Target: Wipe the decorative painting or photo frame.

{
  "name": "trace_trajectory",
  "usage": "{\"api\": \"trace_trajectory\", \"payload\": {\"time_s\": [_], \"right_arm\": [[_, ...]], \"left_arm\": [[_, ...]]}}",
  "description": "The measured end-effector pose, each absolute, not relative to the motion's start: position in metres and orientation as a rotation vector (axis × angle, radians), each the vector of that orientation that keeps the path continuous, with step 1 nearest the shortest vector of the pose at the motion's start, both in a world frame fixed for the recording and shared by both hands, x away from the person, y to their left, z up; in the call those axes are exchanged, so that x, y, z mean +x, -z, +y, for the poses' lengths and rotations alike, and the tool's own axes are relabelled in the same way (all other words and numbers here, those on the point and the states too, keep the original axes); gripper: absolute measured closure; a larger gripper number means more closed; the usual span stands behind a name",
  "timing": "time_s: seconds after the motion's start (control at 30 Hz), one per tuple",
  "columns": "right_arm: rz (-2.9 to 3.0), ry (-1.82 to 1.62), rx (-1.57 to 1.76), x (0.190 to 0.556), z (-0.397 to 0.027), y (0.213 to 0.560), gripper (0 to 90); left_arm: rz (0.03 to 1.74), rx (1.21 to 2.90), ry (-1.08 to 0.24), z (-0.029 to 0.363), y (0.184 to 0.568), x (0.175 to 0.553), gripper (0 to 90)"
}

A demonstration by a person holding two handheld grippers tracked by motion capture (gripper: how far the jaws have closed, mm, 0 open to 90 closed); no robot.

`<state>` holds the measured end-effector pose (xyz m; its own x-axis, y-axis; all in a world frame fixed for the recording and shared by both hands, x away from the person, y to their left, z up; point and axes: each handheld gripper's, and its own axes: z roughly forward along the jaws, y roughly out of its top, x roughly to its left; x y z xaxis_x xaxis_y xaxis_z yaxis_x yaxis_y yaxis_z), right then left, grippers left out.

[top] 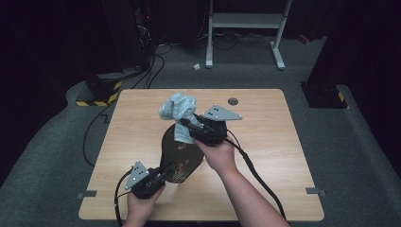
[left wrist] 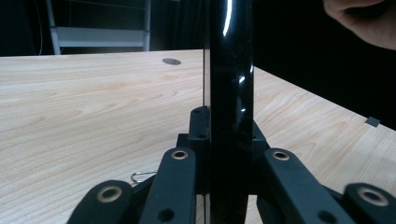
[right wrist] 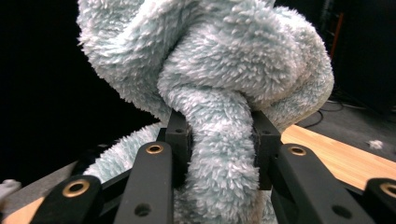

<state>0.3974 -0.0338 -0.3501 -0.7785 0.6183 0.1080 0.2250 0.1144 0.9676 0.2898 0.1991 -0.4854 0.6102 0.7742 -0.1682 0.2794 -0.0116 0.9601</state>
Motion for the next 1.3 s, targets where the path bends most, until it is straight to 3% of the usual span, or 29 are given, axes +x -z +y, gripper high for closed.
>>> {"api": "trace_trajectory", "payload": {"time_s": [0.4, 1.3], "right_arm": [[2.119, -1.683, 0.848, 0.405, -0.039, 0.350, 67.2], [2.109, -1.483, 1.127, 0.445, -0.082, 0.405, 67.8]], "left_arm": [[0.909, 1.585, -0.485, 0.199, 0.485, 0.290, 80.3], [0.902, 1.585, -0.477, 0.200, 0.485, 0.291, 80.3]]}}
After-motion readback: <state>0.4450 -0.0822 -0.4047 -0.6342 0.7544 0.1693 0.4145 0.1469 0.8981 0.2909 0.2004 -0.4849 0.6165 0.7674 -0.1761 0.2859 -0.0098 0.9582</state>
